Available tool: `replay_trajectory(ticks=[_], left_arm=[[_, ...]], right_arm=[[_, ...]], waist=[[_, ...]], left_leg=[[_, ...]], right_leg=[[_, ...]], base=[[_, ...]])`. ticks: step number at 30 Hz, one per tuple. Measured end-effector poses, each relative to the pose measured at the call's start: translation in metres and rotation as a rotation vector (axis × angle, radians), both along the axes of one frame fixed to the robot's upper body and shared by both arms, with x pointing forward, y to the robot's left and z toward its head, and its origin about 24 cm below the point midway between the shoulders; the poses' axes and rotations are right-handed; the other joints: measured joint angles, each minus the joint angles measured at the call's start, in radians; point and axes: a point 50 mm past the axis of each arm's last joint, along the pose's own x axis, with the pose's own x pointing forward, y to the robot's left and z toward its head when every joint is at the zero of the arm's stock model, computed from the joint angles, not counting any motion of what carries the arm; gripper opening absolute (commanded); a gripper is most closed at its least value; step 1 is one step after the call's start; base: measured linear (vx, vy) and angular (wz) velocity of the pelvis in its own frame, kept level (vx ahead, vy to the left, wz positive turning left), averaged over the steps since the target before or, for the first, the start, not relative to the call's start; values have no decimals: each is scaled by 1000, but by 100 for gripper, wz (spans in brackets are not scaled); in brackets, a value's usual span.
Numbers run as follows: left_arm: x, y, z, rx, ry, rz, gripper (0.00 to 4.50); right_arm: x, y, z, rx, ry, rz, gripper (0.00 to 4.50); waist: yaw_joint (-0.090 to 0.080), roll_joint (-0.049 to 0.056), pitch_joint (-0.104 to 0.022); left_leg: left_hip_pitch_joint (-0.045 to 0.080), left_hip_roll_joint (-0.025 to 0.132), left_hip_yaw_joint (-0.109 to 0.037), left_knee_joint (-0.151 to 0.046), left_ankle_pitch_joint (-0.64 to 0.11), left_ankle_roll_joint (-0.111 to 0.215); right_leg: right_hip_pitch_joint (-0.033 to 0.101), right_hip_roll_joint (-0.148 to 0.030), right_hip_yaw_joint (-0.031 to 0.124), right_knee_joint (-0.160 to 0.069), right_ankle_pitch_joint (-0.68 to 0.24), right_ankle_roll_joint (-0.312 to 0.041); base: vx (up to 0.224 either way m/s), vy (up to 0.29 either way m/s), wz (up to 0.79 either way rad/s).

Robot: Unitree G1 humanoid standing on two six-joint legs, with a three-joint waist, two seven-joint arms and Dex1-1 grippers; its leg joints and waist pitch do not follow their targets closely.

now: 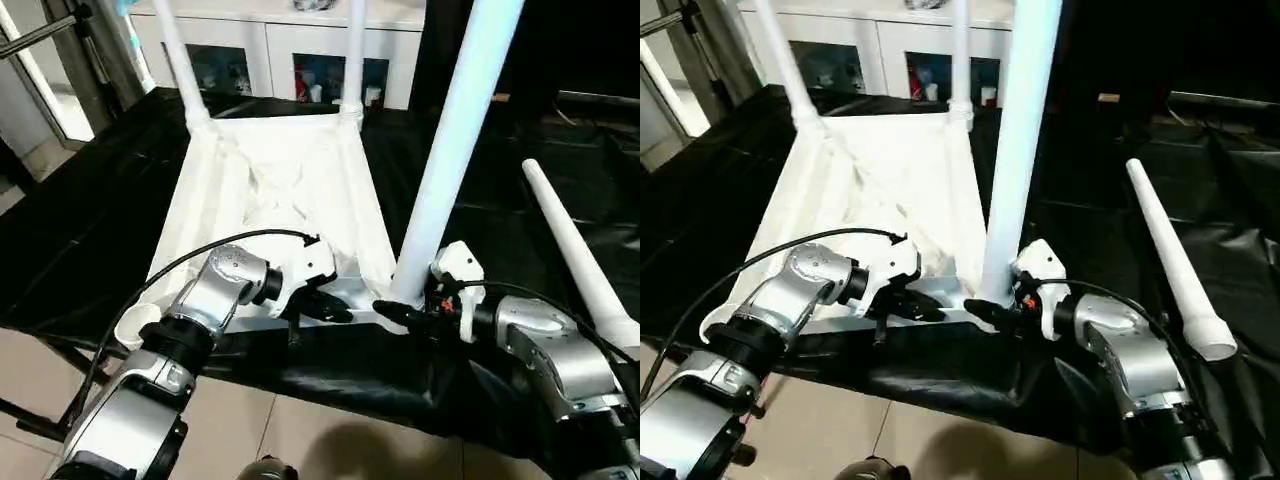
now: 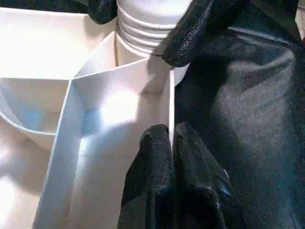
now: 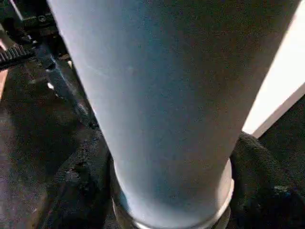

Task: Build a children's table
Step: Rotate leg to tighten

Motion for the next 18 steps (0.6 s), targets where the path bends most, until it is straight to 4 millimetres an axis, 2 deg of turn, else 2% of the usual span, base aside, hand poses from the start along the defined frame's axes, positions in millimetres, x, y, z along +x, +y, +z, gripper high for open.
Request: replay_trajectory(ticks=[3,8,10,13,15,18], left_arm=[[5,-3,-2,-5,-9,87,0],[19,-37,-2,-8,-22,304,0],[22,-48,-2,-13,-13,380,0],[22,-60,-2,-25,-19,426,0],[21,-64,-2,-31,-23,437,0],[21,-66,-1,-36,-28,433,0]], right_arm=[[6,4,-5,22,-7,-122,274],[34,5,-7,11,-34,-472,273],[44,8,-7,9,-33,-599,273],[50,7,-5,5,-34,-670,273],[52,7,-5,25,-28,-705,329],[52,6,-4,40,-25,-713,352]], waist=[[-5,-1,0],[-31,-2,0],[-48,-1,0],[-54,-1,0],[-54,0,-1],[-54,0,-1]], left_leg=[[2,0,0,0,0,0],[4,0,0,1,0,0],[4,0,0,1,0,0],[4,0,0,1,0,0],[3,0,0,0,0,0],[2,0,0,0,0,0]], right_leg=[[0,0,0,2,0,-1],[2,0,0,-1,-1,2],[2,0,0,0,0,1],[2,0,0,0,1,-1],[2,0,0,0,2,-2],[2,0,0,-1,1,-1]], base=[[0,0,0],[0,0,0],[0,0,0],[0,0,0],[0,0,0],[0,0,0]])
